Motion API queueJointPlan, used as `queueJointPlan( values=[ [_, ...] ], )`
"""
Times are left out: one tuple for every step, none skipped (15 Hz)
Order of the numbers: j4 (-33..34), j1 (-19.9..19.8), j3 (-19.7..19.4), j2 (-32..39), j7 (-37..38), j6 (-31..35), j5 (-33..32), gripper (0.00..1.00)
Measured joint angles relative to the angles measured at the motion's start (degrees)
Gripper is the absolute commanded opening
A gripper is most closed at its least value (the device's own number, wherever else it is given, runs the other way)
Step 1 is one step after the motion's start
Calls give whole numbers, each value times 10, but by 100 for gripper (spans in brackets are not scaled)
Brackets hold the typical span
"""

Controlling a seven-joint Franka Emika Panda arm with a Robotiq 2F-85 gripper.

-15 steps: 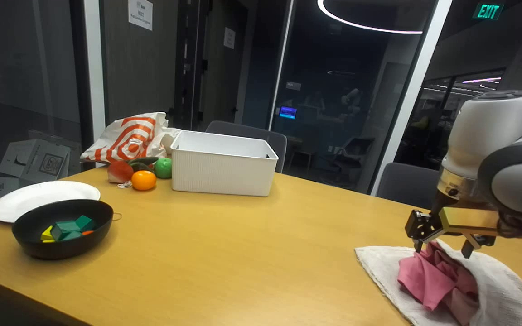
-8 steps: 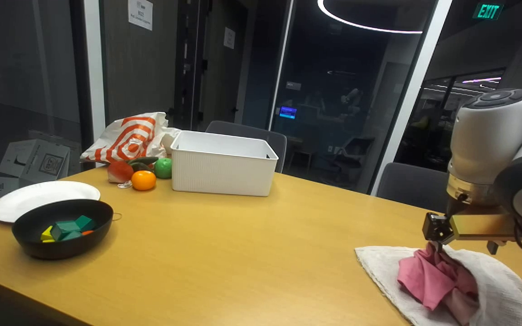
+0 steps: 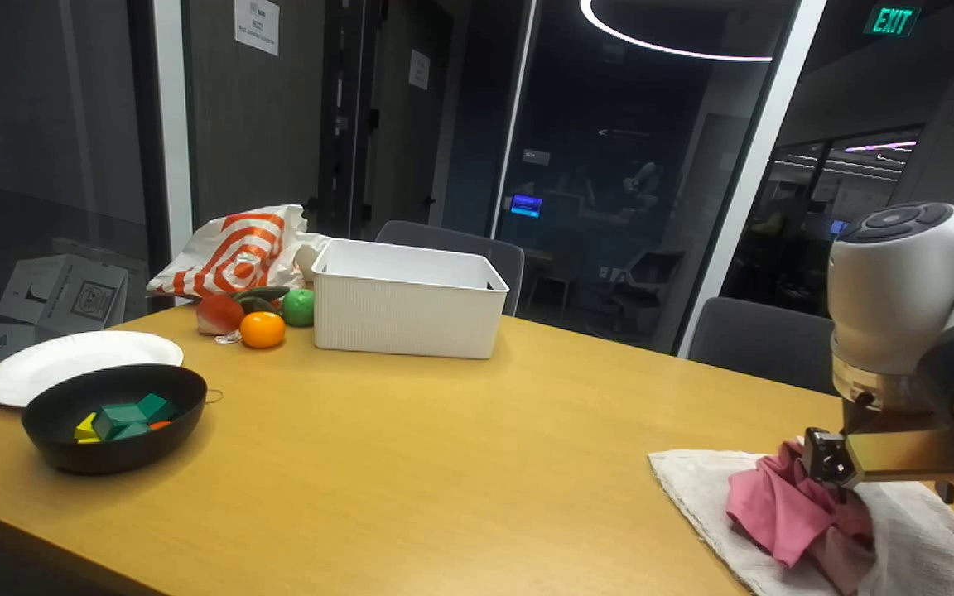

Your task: Unfold the towel, then remove the peach and pinks shirts from the towel

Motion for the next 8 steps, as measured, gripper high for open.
queueJointPlan(
  values=[
    [-3, -1, 0, 0, 6, -2, -15, 100],
    [-5, -2, 0, 0, 12, -6, -28, 100],
    [-6, -3, 0, 0, 17, -11, -42, 100],
    [-6, -4, -1, 0, 22, -16, -55, 78],
    [-7, -4, -2, 0, 24, -22, -65, 75],
    [-7, -4, -4, 0, 26, -27, -73, 66],
    [-8, -4, -6, 0, 26, -30, -74, 58],
    [-8, -4, -7, 0, 26, -31, -74, 52]
  ],
)
